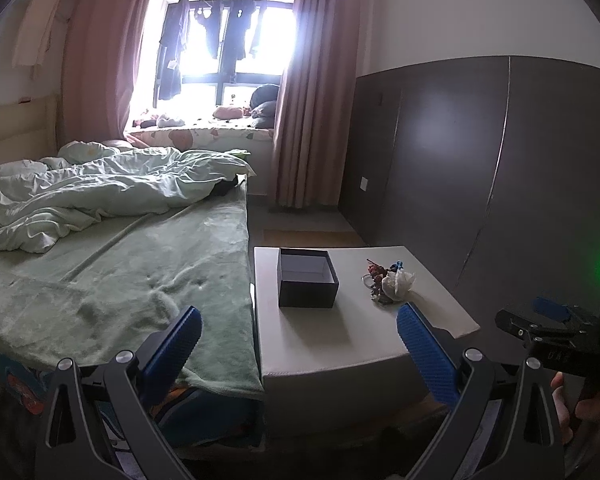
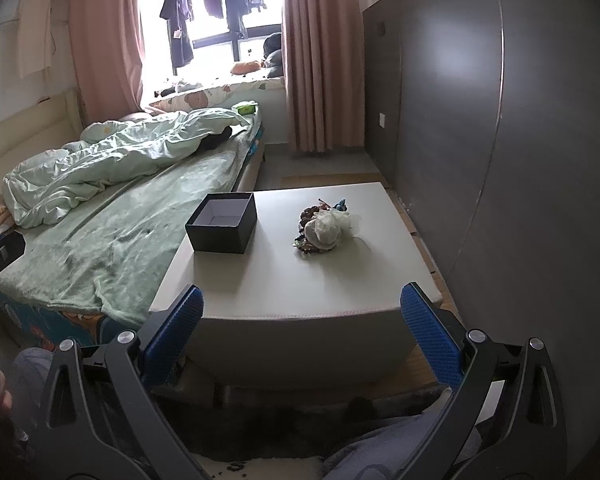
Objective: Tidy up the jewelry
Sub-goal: 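Move both tools toward the jewelry pile beside the black box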
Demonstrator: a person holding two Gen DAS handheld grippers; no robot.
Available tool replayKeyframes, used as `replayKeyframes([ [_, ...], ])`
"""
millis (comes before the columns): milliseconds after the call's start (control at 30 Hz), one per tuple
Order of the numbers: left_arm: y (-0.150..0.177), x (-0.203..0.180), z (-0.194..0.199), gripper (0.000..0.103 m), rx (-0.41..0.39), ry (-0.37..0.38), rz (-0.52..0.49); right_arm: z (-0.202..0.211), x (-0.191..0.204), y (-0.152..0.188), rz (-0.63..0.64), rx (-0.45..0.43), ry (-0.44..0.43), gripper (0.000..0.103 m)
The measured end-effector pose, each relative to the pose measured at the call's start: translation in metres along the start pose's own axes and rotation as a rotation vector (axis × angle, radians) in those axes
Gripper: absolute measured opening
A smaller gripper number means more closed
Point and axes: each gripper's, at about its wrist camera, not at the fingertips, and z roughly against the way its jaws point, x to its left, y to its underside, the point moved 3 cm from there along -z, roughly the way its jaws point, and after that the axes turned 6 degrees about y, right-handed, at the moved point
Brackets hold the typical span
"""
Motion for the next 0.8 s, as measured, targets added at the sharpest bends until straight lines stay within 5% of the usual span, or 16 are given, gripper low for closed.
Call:
replayKeyframes([
  [400, -0.011, 0.004, -0.023, 0.095, 0.023, 0.056, 0.019, -0.018, -0.009, -0.007, -0.031, 0.034, -0.032, 0.099],
  [800, -0.040, -0.012, -0.091, 0.087, 0.074, 0.180, 0.025, -0.075, -0.034, -0.045, -0.104, 0.110, -0.072, 0.098],
])
